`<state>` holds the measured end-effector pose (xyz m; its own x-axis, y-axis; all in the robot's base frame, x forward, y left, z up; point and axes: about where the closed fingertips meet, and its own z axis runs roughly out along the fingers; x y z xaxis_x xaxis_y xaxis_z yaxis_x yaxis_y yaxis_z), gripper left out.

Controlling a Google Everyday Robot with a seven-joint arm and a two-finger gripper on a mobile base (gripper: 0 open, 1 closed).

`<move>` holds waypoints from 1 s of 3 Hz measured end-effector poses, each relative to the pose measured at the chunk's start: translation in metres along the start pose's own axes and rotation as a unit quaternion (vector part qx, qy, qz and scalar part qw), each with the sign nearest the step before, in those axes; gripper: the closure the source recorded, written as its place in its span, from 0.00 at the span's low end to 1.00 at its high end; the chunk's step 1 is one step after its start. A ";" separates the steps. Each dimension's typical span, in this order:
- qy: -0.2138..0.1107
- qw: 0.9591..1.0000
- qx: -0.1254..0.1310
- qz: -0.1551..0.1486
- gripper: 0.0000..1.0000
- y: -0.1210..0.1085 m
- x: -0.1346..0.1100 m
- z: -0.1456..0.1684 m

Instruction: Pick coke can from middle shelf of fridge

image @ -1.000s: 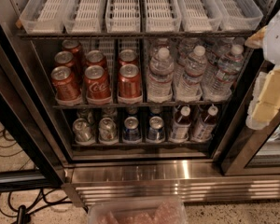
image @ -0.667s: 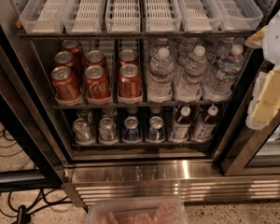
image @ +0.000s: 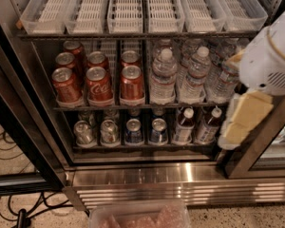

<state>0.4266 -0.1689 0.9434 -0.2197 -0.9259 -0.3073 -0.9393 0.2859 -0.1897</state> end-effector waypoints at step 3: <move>-0.088 0.989 -0.097 -0.070 0.00 0.091 -0.061 0.064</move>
Offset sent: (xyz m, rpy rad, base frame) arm -0.0987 0.1305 -0.0868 0.2111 0.2151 0.3866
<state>0.3712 -0.0712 0.8855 -0.0501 -0.8912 -0.4509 -0.9939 0.0891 -0.0656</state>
